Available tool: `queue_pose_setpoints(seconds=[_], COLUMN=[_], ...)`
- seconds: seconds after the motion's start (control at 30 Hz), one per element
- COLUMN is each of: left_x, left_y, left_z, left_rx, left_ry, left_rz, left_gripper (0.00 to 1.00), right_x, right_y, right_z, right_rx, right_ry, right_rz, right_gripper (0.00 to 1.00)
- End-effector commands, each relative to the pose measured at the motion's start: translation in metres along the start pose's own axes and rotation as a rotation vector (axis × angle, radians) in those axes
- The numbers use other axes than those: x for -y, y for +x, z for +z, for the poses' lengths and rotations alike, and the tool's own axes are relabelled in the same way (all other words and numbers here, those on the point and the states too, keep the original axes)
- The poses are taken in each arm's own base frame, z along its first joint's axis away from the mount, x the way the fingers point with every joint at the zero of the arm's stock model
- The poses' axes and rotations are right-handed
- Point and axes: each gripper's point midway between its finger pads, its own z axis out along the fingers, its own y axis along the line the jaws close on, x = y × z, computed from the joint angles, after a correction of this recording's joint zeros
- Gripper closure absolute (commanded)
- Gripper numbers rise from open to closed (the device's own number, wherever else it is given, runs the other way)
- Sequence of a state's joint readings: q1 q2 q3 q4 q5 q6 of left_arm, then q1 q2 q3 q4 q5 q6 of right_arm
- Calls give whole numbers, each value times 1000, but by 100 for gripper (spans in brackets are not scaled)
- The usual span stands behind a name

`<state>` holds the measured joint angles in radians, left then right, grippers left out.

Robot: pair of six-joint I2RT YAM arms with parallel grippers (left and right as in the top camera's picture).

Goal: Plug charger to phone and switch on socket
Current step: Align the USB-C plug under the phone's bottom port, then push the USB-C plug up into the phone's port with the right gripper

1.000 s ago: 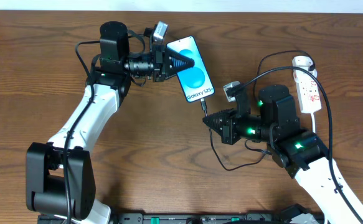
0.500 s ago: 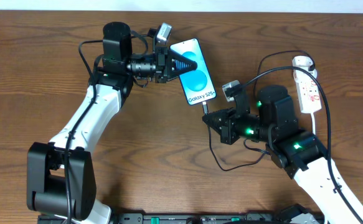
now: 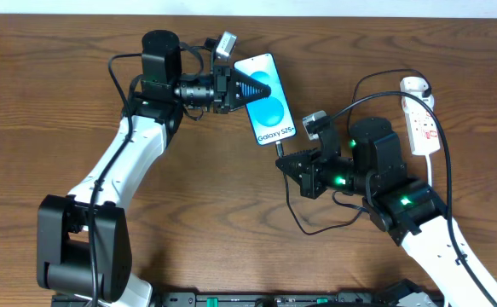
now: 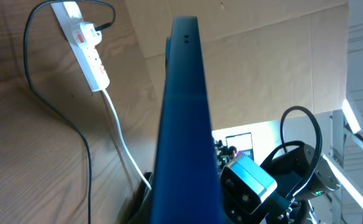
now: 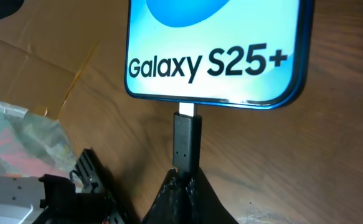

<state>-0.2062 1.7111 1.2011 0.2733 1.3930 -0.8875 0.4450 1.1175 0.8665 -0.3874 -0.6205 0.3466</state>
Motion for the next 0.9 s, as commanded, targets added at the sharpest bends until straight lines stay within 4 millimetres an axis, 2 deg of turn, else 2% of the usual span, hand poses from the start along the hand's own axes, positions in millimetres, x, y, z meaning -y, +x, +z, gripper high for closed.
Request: queue_pose_setpoints(seconds=[0.0, 0.13, 0.37, 0.5, 0.73, 0.87], left_x=[15, 15, 17, 18, 18, 18], left_y=[9, 9, 12, 12, 12, 12], left_z=[2, 2, 1, 2, 2, 2], left_rx=[-57, -59, -76, -76, -77, -76], left_ry=[46, 47, 59, 60, 60, 61], left_rz=[66, 66, 66, 66, 74, 89], left_gripper=[93, 93, 92, 93, 93, 92], right_x=[-2, 5, 0, 11, 5, 6], right_y=[-7, -11, -24, -30, -51, -55], right_z=[1, 1, 0, 0, 2, 6], right_rx=[29, 47, 101, 125, 202, 213], right_ry=[4, 48, 33, 95, 68, 64], right_rz=[-49, -49, -93, -91, -140, -147], right_gripper=[99, 99, 99, 99, 99, 99])
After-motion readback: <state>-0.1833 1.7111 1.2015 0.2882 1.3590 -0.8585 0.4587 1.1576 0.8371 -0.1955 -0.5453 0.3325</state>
